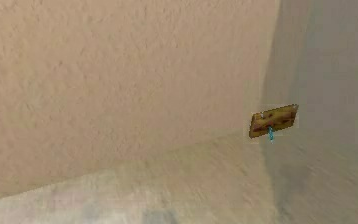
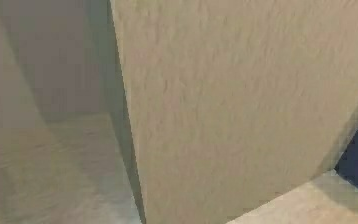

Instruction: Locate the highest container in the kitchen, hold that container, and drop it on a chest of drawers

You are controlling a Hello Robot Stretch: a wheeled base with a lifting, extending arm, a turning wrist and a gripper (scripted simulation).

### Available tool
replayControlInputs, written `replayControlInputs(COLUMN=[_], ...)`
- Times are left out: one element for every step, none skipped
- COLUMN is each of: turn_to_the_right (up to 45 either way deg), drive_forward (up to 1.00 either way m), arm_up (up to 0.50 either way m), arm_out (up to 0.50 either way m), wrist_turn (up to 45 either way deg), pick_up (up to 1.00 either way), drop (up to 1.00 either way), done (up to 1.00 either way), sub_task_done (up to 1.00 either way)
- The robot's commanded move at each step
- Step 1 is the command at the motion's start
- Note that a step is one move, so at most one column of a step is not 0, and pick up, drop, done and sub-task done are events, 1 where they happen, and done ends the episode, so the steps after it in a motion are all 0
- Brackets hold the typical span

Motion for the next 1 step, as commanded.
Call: replayControlInputs(turn_to_the_right=[-12.0], drive_forward=[0.0], arm_up=[0.0], arm_out=[0.0], wrist_turn=[0.0], pick_up=[0.0], drop=[0.0], done=[0.0], sub_task_done=[0.0])
